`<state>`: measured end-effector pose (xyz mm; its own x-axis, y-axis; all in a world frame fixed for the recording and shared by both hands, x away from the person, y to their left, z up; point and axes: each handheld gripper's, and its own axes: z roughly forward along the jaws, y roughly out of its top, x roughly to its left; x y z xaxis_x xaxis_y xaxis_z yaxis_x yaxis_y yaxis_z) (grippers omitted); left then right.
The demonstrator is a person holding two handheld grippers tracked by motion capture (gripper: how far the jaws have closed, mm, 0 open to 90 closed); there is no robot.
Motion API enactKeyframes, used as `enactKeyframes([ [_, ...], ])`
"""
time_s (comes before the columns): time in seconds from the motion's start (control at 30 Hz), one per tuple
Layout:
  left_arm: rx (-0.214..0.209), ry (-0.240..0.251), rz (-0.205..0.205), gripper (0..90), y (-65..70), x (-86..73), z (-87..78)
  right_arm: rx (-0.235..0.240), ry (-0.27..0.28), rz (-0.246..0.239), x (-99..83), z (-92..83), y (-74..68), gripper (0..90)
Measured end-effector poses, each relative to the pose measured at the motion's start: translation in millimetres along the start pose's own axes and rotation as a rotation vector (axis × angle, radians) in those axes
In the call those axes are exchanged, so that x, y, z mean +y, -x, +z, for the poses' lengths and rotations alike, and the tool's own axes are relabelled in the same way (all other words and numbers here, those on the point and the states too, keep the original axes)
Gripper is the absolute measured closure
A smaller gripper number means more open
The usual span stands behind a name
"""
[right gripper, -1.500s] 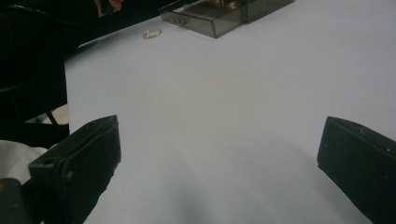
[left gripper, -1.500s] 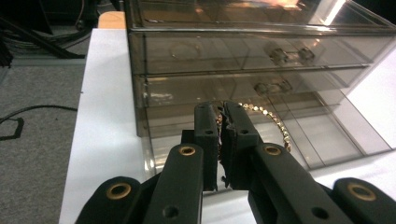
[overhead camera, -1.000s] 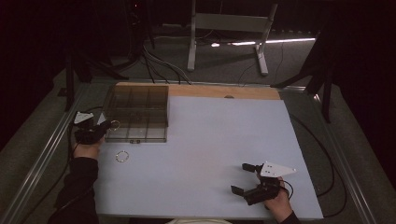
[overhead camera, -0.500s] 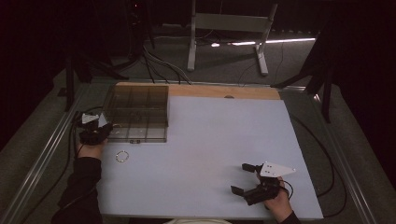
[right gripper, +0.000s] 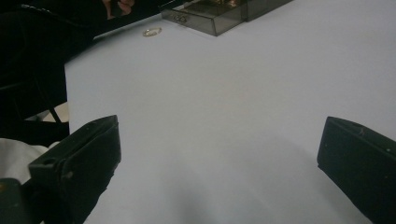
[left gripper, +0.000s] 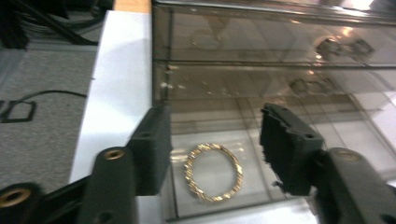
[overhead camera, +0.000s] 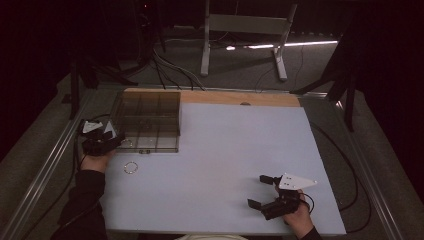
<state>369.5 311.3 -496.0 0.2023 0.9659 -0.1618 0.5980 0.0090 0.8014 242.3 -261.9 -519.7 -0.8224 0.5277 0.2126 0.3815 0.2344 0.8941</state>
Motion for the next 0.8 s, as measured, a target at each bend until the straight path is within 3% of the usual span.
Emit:
enactKeyframes([
  [0.2, -0.059, -0.03, 0.014, 17.8, 6.3, -1.0, -5.4, -0.002, 0.0, 0.0, 0.1, 0.1, -0.4, 0.0],
  [0.33, -0.084, -0.035, -0.001, 8.6, 10.8, -3.8, -10.4, -0.002, -0.003, -0.001, -0.1, 0.3, -0.6, 0.0],
  [0.43, -0.106, -0.05, 0.014, 3.7, 15.9, -7.6, -13.1, -0.003, -0.002, -0.004, 0.1, 0.1, -1.2, 0.0],
  [0.5, -0.108, -0.048, 0.017, 3.3, 17.5, -9.1, -14.3, -0.004, -0.006, -0.003, 0.0, 0.2, -1.0, 0.0],
  [0.6, -0.152, -0.041, 0.029, 3.3, 22.9, -14.7, -22.2, -0.005, -0.003, -0.005, 0.2, 0.0, -1.3, 0.0],
  [0.8, -0.188, -0.048, 0.074, 6.7, 29.4, -26.9, -35.5, -0.005, -0.003, -0.004, 0.2, -0.3, -1.4, 0.0],
])
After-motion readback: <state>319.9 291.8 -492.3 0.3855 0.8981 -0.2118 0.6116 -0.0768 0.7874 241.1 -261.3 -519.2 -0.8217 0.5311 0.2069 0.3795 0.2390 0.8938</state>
